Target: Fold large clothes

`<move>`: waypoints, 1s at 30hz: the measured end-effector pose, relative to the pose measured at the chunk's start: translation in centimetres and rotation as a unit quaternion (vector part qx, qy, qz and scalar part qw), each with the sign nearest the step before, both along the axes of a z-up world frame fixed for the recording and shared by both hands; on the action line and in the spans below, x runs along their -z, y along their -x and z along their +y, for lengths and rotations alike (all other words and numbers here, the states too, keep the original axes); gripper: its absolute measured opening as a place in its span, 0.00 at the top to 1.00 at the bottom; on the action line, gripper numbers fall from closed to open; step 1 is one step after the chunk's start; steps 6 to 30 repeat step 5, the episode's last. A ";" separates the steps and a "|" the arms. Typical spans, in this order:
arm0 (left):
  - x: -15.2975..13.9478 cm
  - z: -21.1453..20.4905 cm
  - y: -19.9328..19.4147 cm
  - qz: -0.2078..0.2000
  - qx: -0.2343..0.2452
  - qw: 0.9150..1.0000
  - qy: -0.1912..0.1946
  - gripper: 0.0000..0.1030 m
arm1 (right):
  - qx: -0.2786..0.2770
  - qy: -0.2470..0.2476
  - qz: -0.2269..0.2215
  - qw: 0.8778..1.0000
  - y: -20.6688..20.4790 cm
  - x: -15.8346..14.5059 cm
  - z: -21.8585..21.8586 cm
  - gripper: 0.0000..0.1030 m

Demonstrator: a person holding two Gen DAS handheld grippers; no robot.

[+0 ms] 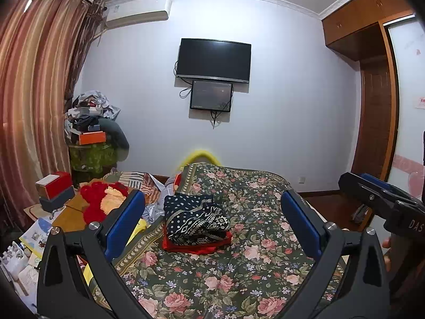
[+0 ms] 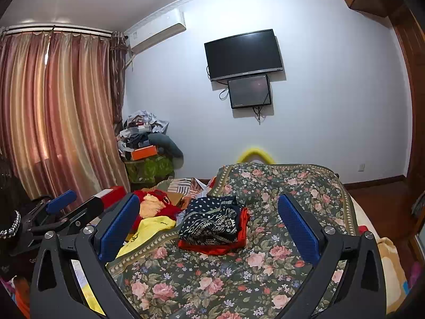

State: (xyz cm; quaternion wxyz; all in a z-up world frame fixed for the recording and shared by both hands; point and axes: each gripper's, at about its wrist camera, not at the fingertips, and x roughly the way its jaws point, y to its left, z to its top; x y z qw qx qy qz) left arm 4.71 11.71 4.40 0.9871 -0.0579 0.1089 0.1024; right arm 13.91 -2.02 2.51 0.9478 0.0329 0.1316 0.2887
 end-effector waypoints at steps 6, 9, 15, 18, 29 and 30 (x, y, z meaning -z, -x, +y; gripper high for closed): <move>0.0 0.1 0.0 0.001 0.003 1.000 0.004 0.00 | 0.001 0.000 0.002 1.000 0.2 0.0 0.2 0.00; 0.0 0.1 0.0 0.001 0.003 1.000 0.004 0.00 | 0.001 0.000 0.002 1.000 0.2 0.0 0.2 0.00; 0.0 0.1 0.0 0.001 0.003 1.000 0.004 0.00 | 0.001 0.000 0.002 1.000 0.2 0.0 0.2 0.00; 0.0 0.1 0.0 0.001 0.003 1.000 0.004 0.00 | 0.001 0.000 0.002 1.000 0.2 0.0 0.2 0.00; 0.0 0.1 0.0 0.001 0.003 1.000 0.004 0.00 | 0.001 0.000 0.002 1.000 0.2 0.0 0.2 0.00; 0.0 0.1 0.0 0.001 0.003 1.000 0.004 0.00 | 0.001 0.000 0.002 1.000 0.2 0.0 0.2 0.00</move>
